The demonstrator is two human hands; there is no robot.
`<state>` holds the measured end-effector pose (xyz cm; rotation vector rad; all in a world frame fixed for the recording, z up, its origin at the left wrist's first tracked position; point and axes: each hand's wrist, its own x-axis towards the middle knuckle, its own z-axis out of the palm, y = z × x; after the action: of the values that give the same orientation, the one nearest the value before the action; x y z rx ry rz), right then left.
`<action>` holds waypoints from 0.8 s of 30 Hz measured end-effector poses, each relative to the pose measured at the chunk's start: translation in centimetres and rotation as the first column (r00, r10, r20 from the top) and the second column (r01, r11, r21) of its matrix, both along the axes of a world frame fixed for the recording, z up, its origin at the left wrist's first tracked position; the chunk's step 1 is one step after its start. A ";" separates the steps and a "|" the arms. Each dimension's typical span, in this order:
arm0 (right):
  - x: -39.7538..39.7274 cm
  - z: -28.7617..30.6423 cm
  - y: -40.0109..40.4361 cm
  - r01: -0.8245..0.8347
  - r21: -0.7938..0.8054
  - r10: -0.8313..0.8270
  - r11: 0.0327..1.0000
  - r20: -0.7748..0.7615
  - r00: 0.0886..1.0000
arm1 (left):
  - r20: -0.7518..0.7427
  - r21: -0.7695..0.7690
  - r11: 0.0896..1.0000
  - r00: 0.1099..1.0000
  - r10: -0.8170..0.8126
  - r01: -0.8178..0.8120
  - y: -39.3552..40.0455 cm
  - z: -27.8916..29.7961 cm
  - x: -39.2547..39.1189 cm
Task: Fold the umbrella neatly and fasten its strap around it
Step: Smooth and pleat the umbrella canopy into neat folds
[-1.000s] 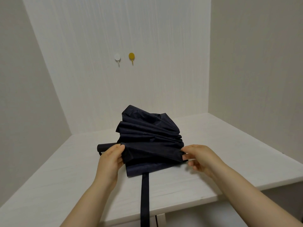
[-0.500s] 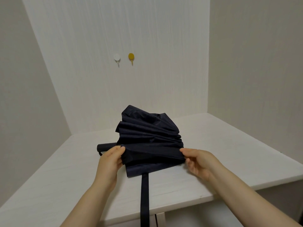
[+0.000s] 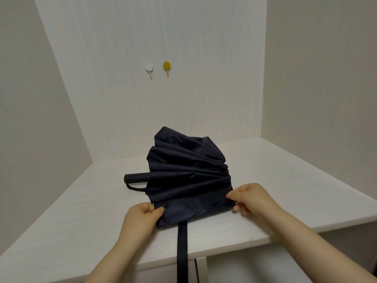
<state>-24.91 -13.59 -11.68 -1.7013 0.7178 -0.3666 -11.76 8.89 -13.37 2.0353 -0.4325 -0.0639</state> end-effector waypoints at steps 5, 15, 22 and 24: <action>0.0 -0.6 0.3 -0.024 -0.235 -0.003 0.972 -0.113 0.994 | 0.075 0.100 0.995 0.997 0.007 -0.015 0.2 -0.7 -0.1; 0.4 -1.8 1.0 -0.158 -0.640 -0.005 0.752 -0.245 0.970 | 0.230 0.248 0.963 0.972 0.045 -0.104 1.0 -1.4 -0.6; -0.1 -1.7 1.4 -0.362 -0.819 0.158 0.445 -0.326 0.932 | 0.254 0.413 0.905 0.967 -0.003 -0.106 1.4 -1.6 0.2; -0.3 -1.6 1.0 -0.393 -0.799 0.124 0.454 -0.380 0.916 | 0.221 0.472 0.879 0.974 -0.049 -0.063 1.7 -1.7 0.6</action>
<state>-25.19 -12.59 -13.33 -2.8668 0.4342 -0.2860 -11.18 10.59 -15.10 2.5470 -0.5982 0.0774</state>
